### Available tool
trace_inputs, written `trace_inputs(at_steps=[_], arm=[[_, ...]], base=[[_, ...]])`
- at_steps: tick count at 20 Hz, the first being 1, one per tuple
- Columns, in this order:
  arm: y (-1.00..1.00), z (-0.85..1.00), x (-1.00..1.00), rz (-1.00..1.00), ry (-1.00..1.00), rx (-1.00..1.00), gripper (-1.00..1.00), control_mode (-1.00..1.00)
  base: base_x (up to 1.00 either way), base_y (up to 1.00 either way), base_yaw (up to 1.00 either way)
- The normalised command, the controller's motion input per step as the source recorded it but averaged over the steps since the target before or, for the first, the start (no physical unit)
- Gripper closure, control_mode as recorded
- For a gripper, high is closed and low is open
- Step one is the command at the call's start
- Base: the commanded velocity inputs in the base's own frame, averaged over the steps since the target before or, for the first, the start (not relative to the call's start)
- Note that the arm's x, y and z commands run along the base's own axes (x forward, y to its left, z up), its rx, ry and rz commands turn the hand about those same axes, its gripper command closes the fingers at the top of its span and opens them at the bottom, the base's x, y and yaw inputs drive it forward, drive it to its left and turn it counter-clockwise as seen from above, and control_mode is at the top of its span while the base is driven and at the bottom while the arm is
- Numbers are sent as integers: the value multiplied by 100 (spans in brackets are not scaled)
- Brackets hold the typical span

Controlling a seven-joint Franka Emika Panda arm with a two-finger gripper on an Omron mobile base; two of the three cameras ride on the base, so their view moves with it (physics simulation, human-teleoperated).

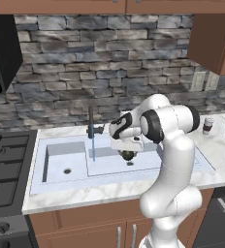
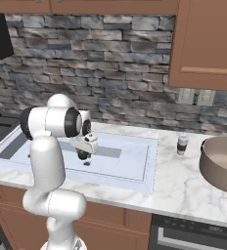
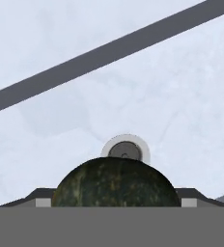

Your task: Turn on the sink faucet. Then move the squash from the counter to the sink. Turn off the sink. Move the vegetable from the sink to the pot next to the stove. Finally move the pot to the front left burner.

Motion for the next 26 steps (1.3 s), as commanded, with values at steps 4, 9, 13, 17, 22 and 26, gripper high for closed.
trace_inputs(at_steps=[4,9,13,17,22,26], arm=[[18,-22,16,2,0,0,100,-100],[7,-24,23,3,0,0,100,-100],[6,-26,30,4,0,0,100,-100],[8,-23,34,3,0,0,100,-100],[9,-22,10,3,0,0,100,-100],[0,-14,0,0,0,0,-100,-100]], base=[[0,0,0],[0,0,0],[0,0,0],[0,0,0],[0,0,0],[0,0,0]])
